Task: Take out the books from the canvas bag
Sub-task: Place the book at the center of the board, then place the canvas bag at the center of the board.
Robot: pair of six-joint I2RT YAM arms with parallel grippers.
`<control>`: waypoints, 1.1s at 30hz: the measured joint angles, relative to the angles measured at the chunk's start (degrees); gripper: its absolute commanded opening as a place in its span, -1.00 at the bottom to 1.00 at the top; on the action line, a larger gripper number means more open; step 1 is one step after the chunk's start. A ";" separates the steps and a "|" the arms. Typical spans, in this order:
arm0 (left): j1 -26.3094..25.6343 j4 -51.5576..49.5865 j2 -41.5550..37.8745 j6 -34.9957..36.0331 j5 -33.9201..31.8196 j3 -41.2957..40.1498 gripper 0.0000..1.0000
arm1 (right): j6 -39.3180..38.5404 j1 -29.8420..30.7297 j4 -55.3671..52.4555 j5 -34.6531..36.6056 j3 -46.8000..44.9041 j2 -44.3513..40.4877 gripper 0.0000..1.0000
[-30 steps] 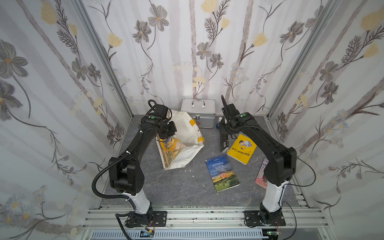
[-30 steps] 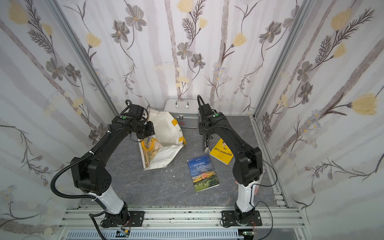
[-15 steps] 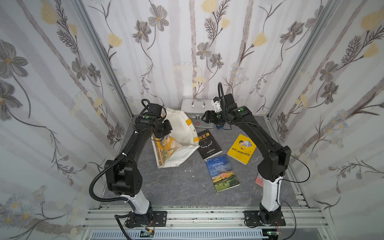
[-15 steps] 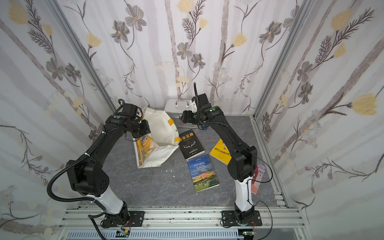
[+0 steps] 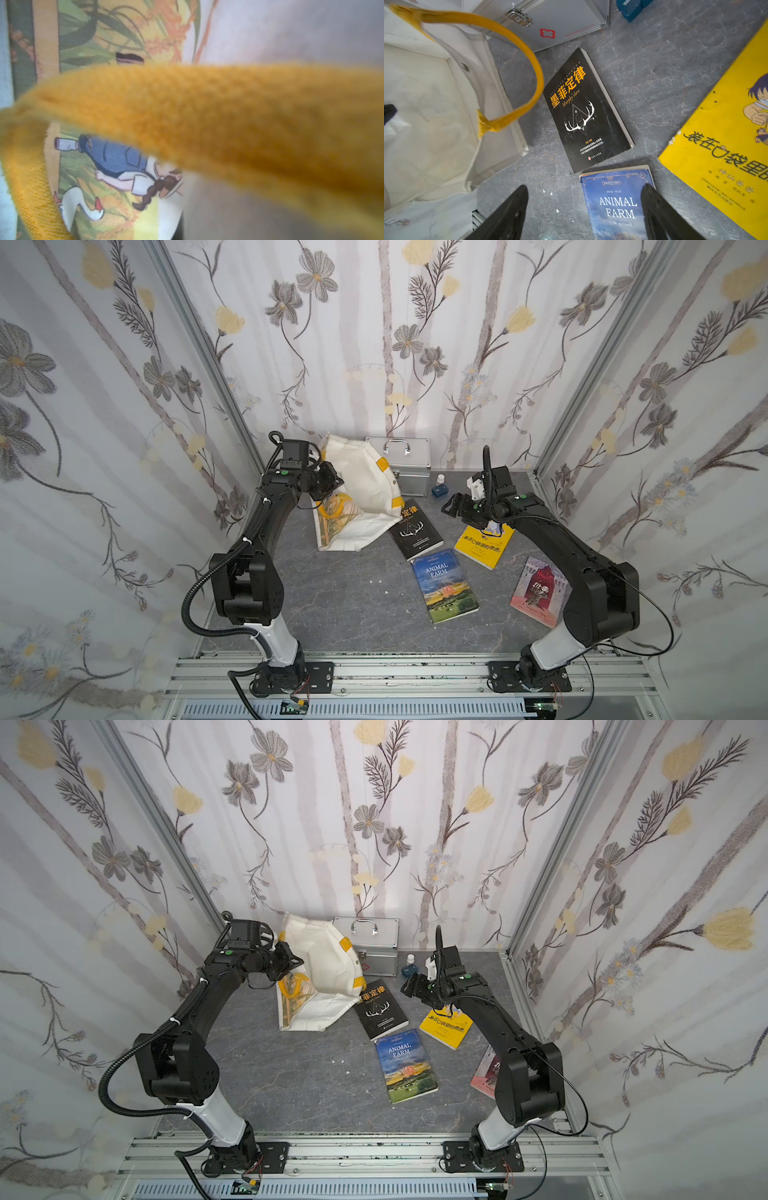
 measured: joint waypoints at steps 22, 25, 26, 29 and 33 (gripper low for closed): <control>7.69 -8.79 13.99 2.84 -7.04 25.18 1.00 | 2.43 -0.28 2.01 8.63 -2.12 -6.23 0.69; 5.88 -15.30 8.63 7.48 -11.32 23.82 1.00 | 1.99 -1.33 2.51 12.44 -4.13 -8.24 0.72; 5.22 -16.57 6.84 8.76 -12.44 22.21 1.00 | 2.01 -1.97 2.75 13.42 -5.05 -9.18 0.73; 3.54 -18.75 0.31 12.20 -15.43 13.11 1.00 | 2.14 -5.66 5.70 15.02 -9.38 -12.50 0.74; 3.69 -16.52 -9.55 13.86 -17.09 -2.93 1.00 | 3.72 -11.65 8.44 17.27 -15.02 -15.02 0.76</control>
